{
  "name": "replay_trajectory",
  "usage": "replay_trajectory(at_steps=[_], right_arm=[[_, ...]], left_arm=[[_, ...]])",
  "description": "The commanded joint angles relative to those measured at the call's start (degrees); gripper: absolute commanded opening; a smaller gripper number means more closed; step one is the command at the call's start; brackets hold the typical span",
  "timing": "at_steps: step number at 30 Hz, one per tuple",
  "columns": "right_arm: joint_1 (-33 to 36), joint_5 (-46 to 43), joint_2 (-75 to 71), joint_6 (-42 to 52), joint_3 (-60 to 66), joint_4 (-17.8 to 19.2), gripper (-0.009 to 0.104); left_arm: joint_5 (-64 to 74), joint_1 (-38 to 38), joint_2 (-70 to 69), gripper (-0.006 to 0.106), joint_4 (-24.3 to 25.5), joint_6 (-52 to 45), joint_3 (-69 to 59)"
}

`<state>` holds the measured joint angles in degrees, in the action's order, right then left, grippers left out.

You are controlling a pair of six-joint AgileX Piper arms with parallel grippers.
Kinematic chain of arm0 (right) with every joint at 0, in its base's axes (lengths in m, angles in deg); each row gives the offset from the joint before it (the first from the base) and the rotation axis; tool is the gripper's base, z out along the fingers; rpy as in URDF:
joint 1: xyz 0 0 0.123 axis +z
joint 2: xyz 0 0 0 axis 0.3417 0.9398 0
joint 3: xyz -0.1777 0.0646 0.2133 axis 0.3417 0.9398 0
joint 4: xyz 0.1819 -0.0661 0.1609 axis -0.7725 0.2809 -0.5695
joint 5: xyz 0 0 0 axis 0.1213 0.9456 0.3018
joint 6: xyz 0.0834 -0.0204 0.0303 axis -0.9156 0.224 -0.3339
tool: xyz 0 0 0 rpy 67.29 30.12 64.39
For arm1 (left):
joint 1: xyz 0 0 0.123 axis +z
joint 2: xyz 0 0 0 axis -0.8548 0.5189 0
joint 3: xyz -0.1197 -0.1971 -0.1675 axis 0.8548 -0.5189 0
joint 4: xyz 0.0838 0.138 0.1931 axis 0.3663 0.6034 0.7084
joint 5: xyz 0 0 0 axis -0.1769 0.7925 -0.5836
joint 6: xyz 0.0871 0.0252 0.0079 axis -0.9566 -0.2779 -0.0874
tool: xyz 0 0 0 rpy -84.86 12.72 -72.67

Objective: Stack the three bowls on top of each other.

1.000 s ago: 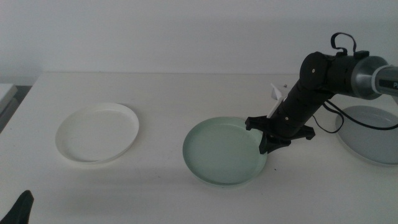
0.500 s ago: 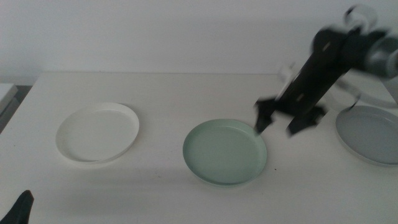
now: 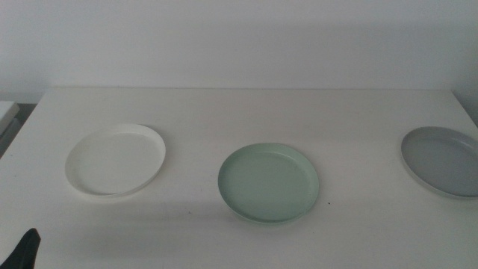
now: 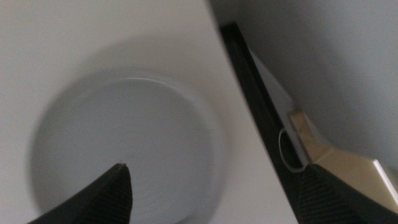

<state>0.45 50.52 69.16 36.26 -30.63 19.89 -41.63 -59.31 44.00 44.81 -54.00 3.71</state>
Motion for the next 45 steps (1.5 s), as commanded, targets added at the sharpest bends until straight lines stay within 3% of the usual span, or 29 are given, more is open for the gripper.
replay_trajectory(at_steps=[1, 6, 15, 24, 26, 32, 39, 45], right_arm=[[-3.46, 0.12, 2.72, -0.16, -0.08, -2.24, 0.068], [-5.66, 0.12, 8.42, 1.33, 0.19, -6.37, 0.062], [-4.88, -4.72, 11.93, 1.61, 7.89, -5.97, 0.060], [-4.99, -9.03, 13.99, 1.41, 10.81, -7.27, 0.045], [-4.99, -9.44, 14.24, 1.41, 10.81, -7.27, 0.038], [-4.99, -9.59, 14.27, 1.41, 10.81, -7.27, -0.002], [-2.84, -6.96, 7.34, 1.41, 10.69, -8.98, -0.002], [8.87, -7.98, -1.75, 1.41, 10.57, -14.32, -0.002]], left_arm=[[-0.79, 0.05, -0.21, 0.094, -0.41, 0.32, -0.03], [-0.68, 0.05, -0.21, 0.094, -0.41, 0.32, -0.03], [-0.68, 0.05, -0.21, 0.094, -0.41, 0.32, -0.03], [-0.78, 0.05, -0.21, 0.094, -0.41, 0.32, -0.03], [-0.78, 0.05, -0.21, 0.094, -0.41, 0.32, -0.03], [-0.78, 0.05, -0.21, 0.094, -0.41, 0.32, -0.03], [-0.68, 0.05, -0.21, 0.094, -0.41, 0.32, -0.03], [-0.68, 0.05, -0.21, 0.094, -0.41, 0.32, -0.03]])
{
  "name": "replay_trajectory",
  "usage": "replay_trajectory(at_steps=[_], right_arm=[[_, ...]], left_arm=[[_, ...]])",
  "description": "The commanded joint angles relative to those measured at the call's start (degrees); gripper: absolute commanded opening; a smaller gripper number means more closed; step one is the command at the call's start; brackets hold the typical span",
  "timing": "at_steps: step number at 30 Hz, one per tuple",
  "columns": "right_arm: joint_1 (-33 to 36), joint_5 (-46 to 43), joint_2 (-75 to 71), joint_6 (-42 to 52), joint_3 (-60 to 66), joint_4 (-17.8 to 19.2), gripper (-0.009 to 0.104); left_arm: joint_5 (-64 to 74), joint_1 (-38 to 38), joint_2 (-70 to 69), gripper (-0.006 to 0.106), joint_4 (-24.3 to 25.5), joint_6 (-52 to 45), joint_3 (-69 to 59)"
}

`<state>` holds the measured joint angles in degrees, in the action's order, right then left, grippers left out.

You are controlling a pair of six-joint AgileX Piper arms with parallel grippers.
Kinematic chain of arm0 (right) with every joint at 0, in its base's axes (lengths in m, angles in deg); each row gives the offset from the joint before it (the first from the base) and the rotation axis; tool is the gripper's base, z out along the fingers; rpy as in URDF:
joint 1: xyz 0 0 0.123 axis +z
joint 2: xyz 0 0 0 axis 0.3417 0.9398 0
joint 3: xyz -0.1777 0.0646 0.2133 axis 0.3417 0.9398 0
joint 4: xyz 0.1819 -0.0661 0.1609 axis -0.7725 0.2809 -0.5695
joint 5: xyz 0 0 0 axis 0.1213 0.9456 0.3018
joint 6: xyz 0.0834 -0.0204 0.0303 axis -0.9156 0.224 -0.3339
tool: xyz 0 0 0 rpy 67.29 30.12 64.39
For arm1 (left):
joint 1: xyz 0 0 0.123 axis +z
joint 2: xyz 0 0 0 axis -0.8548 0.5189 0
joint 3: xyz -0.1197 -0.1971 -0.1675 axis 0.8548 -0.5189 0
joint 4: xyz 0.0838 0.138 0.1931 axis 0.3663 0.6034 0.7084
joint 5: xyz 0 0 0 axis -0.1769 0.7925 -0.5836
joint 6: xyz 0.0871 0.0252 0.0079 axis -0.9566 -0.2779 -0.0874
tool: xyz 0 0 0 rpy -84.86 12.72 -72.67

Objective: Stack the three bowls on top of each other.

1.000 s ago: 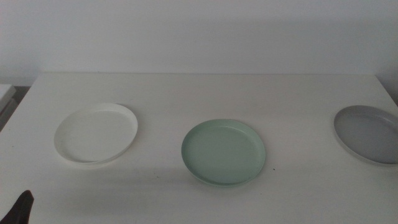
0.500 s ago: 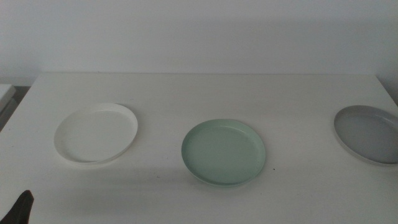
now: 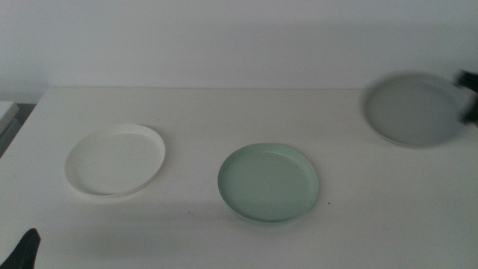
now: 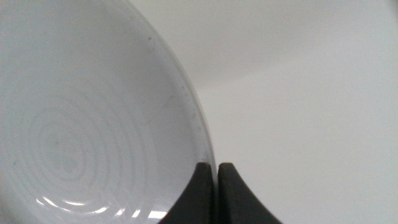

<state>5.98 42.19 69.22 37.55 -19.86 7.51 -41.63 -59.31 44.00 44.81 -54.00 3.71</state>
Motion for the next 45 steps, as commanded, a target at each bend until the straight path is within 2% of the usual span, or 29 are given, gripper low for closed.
replay_trajectory(at_steps=[1, 7, 10, 12, 21, 30, 32, 35, 41, 43, 45], right_arm=[[6.19, 0.35, -2.18, 0.12, -0.20, -1.94, -0.002], [23.68, -1.81, -0.88, 1.61, -0.20, -2.47, -0.002], [29.70, -5.42, 0.04, -1.75, -0.20, 1.26, -0.002], [31.98, -5.79, 0.95, -3.60, -0.20, 2.49, -0.002], [35.14, -3.89, 5.81, -3.56, -0.09, 1.82, -0.002], [35.14, -3.24, 7.23, -3.56, -0.09, 3.49, 0.001], [35.14, -2.59, 7.23, -3.76, -0.09, 4.24, 0.006], [35.14, -1.57, 7.04, -3.91, -0.09, 4.92, 0.024], [35.14, 0.34, 2.89, 0.10, -0.20, 4.92, 0.078], [34.74, 1.16, -2.36, 2.88, -0.20, 4.92, 0.088], [34.34, 2.34, -8.04, 4.24, -0.20, 4.77, 0.093]], left_arm=[[-0.68, 0.05, -0.21, 0.094, -0.41, 0.32, -0.03], [-0.68, 0.05, -0.21, 0.094, -0.41, 0.32, -0.03], [-0.68, 0.05, -0.21, 0.094, -0.41, 0.32, -0.03], [-0.79, 0.05, -0.21, 0.094, -0.41, 0.32, -0.03], [-0.79, 0.05, -0.21, 0.094, -0.41, 0.32, -0.03], [-0.68, 0.05, -0.21, 0.094, -0.41, 0.32, -0.03], [-0.68, 0.05, -0.21, 0.094, -0.41, 0.32, -0.03], [-0.68, 0.05, -0.21, 0.094, -0.41, 0.32, -0.03], [-0.68, 0.05, -0.21, 0.094, -0.41, 0.32, -0.03], [-0.68, 0.05, -0.21, 0.094, -0.41, 0.32, -0.03], [-0.68, 0.05, -0.21, 0.094, -0.41, 0.32, -0.03]])
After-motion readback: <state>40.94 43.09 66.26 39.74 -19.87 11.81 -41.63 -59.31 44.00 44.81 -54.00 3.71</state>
